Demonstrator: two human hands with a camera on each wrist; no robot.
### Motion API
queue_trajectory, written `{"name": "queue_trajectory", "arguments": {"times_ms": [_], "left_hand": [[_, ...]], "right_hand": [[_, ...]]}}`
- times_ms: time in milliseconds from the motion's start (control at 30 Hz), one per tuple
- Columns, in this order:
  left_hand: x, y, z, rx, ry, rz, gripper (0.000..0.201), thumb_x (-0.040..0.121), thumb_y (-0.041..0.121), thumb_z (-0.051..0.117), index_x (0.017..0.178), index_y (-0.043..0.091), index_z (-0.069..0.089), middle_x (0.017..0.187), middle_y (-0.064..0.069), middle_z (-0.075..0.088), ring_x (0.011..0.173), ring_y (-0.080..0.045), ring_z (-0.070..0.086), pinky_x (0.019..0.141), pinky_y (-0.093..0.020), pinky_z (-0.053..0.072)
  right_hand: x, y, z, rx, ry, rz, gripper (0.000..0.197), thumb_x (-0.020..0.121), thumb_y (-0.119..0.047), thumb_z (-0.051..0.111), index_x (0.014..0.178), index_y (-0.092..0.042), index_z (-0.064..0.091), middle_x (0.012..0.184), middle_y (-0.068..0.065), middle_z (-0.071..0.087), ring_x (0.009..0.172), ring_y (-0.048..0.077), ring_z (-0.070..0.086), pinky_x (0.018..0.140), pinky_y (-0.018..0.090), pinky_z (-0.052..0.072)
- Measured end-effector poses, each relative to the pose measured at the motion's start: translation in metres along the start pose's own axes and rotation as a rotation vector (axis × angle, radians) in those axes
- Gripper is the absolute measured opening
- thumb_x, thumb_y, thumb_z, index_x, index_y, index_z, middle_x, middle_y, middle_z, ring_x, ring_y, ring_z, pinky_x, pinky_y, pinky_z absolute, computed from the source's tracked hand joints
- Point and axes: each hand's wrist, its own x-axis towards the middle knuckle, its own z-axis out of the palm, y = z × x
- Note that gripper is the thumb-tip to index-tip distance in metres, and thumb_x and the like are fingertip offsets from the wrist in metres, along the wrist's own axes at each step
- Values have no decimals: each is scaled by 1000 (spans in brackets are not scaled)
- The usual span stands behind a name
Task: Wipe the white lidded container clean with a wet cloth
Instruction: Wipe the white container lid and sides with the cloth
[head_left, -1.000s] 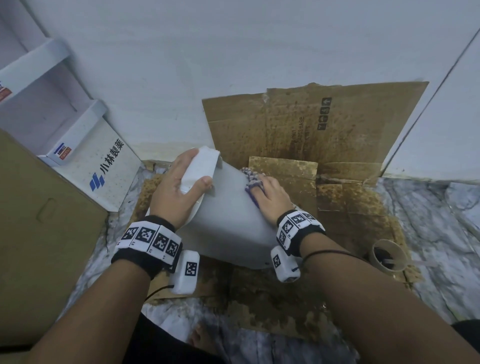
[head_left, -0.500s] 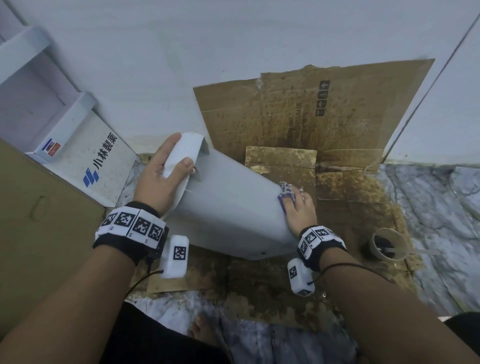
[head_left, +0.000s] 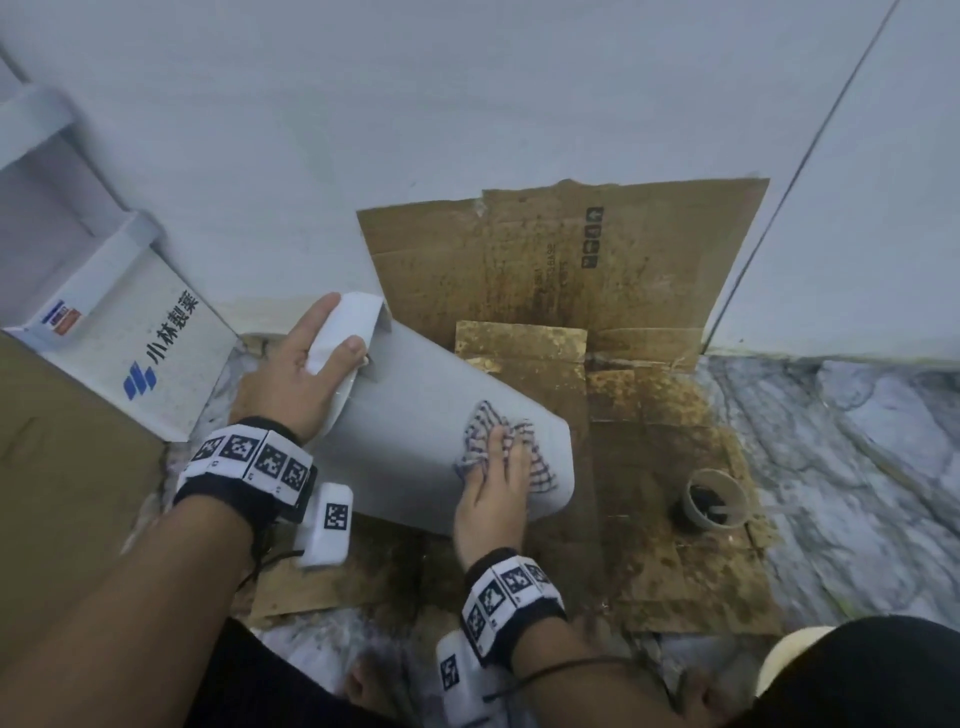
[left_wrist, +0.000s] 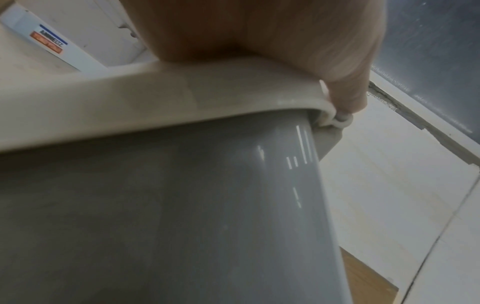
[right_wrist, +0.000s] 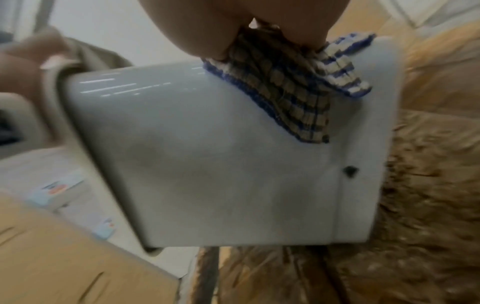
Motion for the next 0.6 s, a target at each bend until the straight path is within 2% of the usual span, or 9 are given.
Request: {"name": "queue_trajectory", "arguments": {"times_ms": [67, 133, 233, 300, 367, 400, 467, 533, 600], "left_hand": [[-4, 6, 2, -10, -6, 13, 62, 79, 66, 50, 138, 52, 38, 143, 1, 49, 126, -21, 49, 104, -33, 36], [-9, 12, 3, -50, -9, 29, 62, 84, 55, 53, 142, 40, 39, 145, 2, 47, 128, -20, 46, 100, -29, 34], [-18, 18, 1, -9, -8, 39, 55, 93, 41, 57, 144, 36, 38, 145, 1, 46, 128, -23, 45, 97, -30, 34], [-22, 24, 2, 51, -7, 33, 52, 95, 39, 52, 145, 35, 37, 147, 2, 44, 130, -24, 44, 98, -31, 33], [-26, 26, 6, 74, -17, 63, 49, 97, 45, 42, 145, 35, 36, 149, 2, 42, 134, -23, 41, 105, -33, 31], [-28, 26, 9, 51, -26, 81, 53, 95, 51, 34, 145, 35, 35, 150, 4, 41, 136, -21, 39, 110, -35, 30], [-33, 25, 18, -7, -32, 66, 62, 90, 60, 18, 146, 38, 33, 151, 6, 39, 137, -21, 38, 114, -40, 29], [-39, 31, 26, -24, -32, 26, 64, 91, 60, 11, 147, 38, 32, 151, 5, 40, 136, -20, 40, 113, -41, 29], [-44, 38, 34, -2, -21, 31, 58, 97, 48, 17, 144, 24, 42, 144, -5, 49, 130, -25, 47, 109, -40, 35]], "right_hand": [[-10, -27, -1, 96, -12, -41, 50, 103, -27, 33, 152, -24, 25, 162, -4, 9, 149, 14, 3, 122, 35, 7], [-9, -51, -15, 280, -37, 3, 43, 103, -29, 36, 146, -24, 41, 156, -6, 30, 145, 13, 23, 120, 34, 20], [8, -76, -46, 617, -92, 193, 39, 101, -41, 39, 124, -17, 60, 125, 1, 63, 118, 22, 56, 104, 36, 42], [25, -87, -71, 961, -136, 376, 44, 97, -46, 45, 118, -13, 65, 111, 6, 71, 105, 26, 65, 98, 42, 48], [37, -99, -93, 1231, -135, 382, 42, 96, -43, 50, 119, -11, 65, 111, 9, 72, 103, 26, 68, 95, 44, 51], [39, -108, -103, 1292, -135, 319, 41, 96, -42, 51, 120, -12, 65, 113, 8, 71, 104, 25, 67, 95, 43, 51], [38, -127, -115, 1163, -131, 123, 33, 98, -44, 47, 117, -22, 64, 115, 0, 69, 105, 20, 65, 97, 40, 49], [30, -145, -111, 845, -127, -123, 27, 100, -42, 42, 111, -28, 62, 112, -6, 67, 105, 12, 62, 98, 37, 47], [27, -147, -90, 420, -140, -454, 35, 101, -38, 36, 119, -20, 61, 124, 0, 61, 117, 14, 54, 106, 41, 40]]}}
